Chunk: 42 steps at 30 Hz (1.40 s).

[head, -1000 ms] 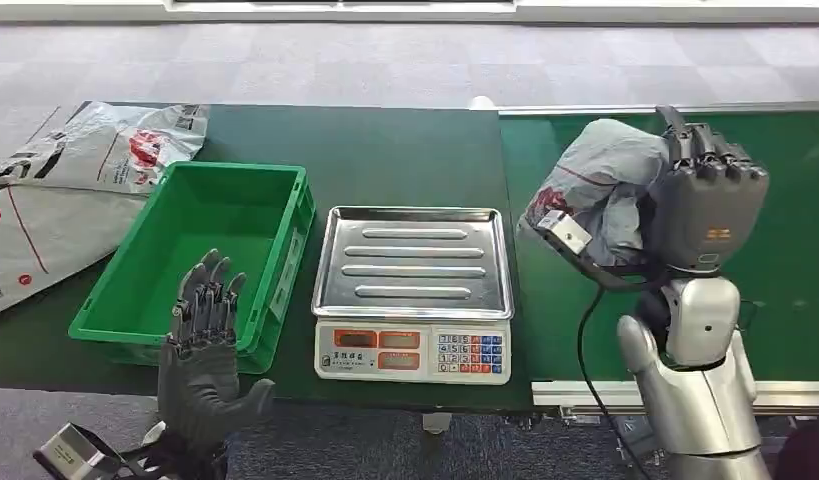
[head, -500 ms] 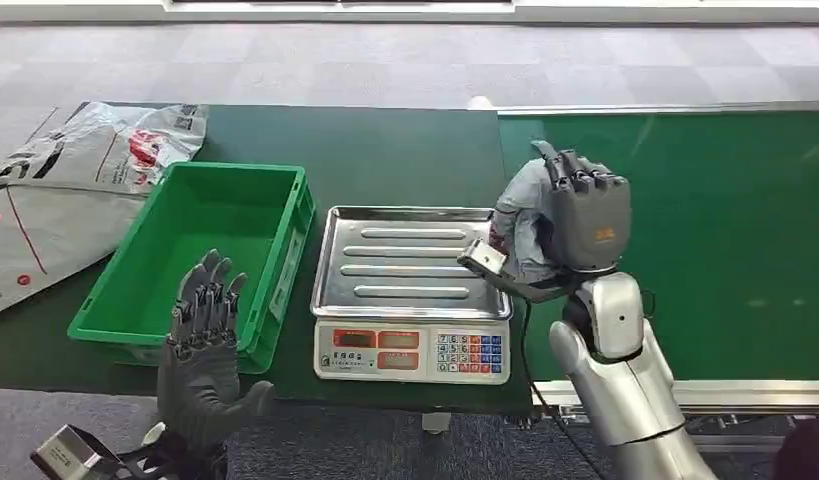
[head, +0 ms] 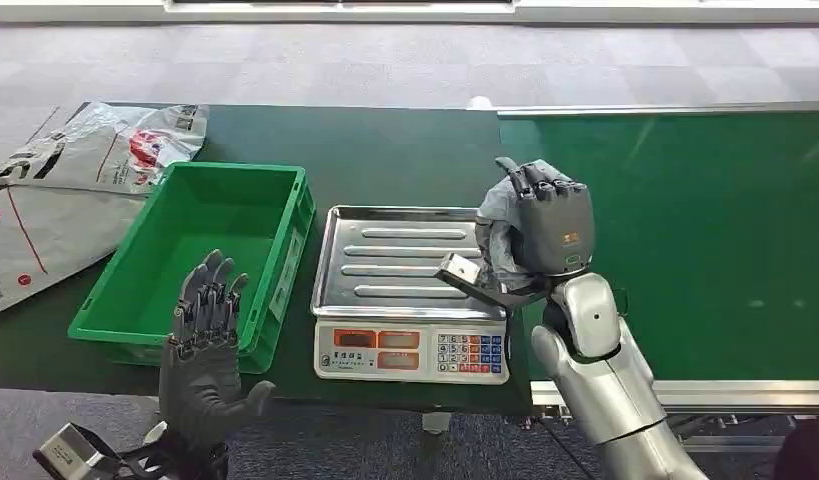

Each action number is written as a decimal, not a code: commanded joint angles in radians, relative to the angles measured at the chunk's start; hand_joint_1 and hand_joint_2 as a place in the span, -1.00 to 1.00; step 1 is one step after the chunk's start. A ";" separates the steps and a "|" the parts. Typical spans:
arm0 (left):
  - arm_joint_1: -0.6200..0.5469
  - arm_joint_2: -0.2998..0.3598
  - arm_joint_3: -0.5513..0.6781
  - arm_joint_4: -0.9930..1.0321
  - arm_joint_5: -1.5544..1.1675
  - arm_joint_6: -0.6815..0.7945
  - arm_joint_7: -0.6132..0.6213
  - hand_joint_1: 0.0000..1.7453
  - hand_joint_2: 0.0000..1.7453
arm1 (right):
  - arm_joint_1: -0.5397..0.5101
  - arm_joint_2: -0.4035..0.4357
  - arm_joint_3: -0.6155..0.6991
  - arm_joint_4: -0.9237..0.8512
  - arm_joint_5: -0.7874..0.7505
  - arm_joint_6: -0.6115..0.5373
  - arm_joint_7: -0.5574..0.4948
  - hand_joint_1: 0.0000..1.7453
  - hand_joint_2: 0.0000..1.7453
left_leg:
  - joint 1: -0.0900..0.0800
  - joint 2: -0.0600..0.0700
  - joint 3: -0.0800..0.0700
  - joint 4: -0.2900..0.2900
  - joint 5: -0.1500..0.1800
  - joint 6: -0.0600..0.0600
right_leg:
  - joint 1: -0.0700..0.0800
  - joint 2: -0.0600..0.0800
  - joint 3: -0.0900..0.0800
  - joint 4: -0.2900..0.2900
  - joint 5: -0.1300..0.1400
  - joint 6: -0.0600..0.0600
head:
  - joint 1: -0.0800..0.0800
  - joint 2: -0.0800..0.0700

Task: Moved the parcel from conveyor to table for the left to box.

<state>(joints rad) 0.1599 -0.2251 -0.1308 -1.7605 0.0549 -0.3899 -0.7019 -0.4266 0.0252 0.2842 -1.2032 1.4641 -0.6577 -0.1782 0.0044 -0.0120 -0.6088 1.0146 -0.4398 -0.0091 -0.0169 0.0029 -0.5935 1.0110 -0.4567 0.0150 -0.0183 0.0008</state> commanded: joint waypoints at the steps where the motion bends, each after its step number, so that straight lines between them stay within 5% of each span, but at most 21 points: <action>1: -0.020 0.027 -0.001 0.042 -0.003 0.001 0.004 -1.00 1.00 | -0.058 0.002 0.051 0.096 -0.005 0.010 -0.018 1.00 1.00 | 0.000 0.003 0.003 -0.002 0.000 0.000 | 0.000 0.002 0.002 -0.002 0.000 -0.001 | 0.000 0.000; 36: -0.014 0.032 0.007 0.034 0.006 -0.006 0.004 -1.00 1.00 | -0.022 -0.024 0.159 0.014 0.006 -0.040 -0.106 1.00 1.00 | 0.000 0.002 0.002 -0.001 0.000 0.000 | 0.000 0.001 0.001 -0.001 0.000 -0.001 | 0.000 0.000; 42: -0.029 0.037 0.000 0.060 0.013 -0.036 0.004 -1.00 1.00 | -0.093 -0.011 0.259 0.173 0.057 -0.001 -0.131 1.00 1.00 | 0.000 0.004 0.003 -0.002 0.000 0.000 | 0.000 0.003 0.001 -0.002 0.001 -0.001 | 0.000 0.000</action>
<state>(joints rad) 0.1602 -0.2220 -0.1305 -1.7597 0.0629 -0.3997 -0.7019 -0.4219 0.0271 0.4001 -1.1982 1.4797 -0.6901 -0.2941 0.0044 -0.0111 -0.6093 1.0146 -0.4400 -0.0092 -0.0170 0.0040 -0.5947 1.0110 -0.4567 0.0150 -0.0183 0.0008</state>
